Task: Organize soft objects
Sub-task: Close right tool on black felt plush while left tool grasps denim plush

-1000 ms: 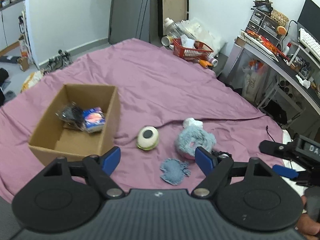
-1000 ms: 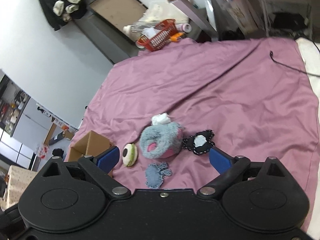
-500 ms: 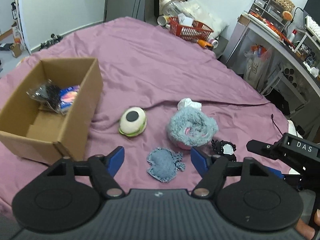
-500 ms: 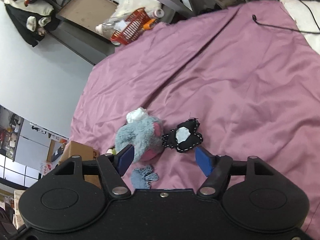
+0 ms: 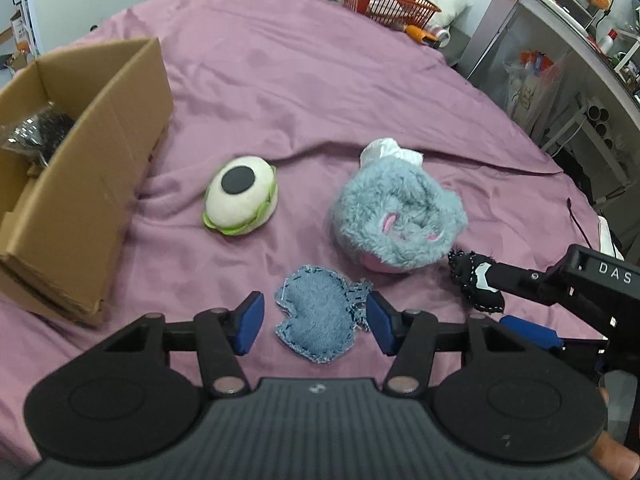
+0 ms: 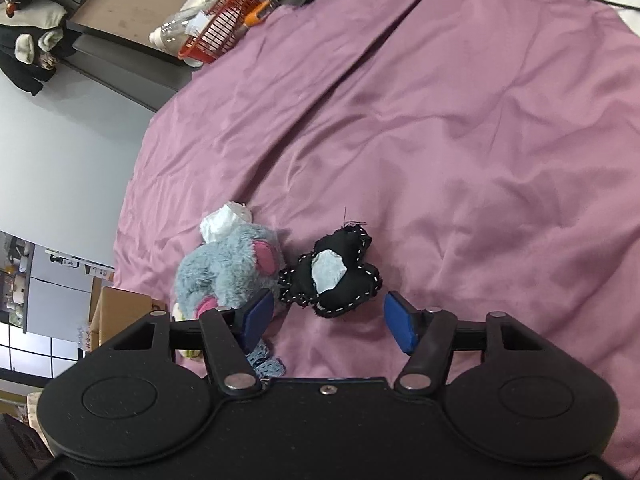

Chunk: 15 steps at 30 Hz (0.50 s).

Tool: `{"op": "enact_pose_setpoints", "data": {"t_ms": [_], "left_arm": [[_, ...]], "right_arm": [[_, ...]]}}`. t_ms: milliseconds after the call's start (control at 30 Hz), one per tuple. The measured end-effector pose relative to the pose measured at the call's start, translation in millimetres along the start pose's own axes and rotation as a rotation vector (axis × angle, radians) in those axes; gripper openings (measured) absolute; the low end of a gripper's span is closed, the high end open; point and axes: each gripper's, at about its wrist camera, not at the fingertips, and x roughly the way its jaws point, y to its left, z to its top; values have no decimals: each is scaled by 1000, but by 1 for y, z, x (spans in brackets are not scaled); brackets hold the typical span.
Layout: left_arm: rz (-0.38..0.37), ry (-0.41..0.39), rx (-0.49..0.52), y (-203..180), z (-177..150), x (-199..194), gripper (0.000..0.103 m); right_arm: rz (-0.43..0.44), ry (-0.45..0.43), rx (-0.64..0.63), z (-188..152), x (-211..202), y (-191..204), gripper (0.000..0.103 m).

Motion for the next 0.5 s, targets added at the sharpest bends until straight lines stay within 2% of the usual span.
{"op": "enact_pose_setpoints", "data": {"t_ms": [233,300,433,500], "left_arm": [[-1,46,1,-4,1,24,52],[14,61,2,-4,-1,32,50],[28,49,11,-5,-5,35,48],[34,44,19,-7,-7,35,42]], "right_arm": [[-14,5,4,3,12,-4,54],[-19,3,0,4,15,-4,49],[-15,8,0,5,20,-6,30],[-8,1,-6,5,20,-5,25]]}}
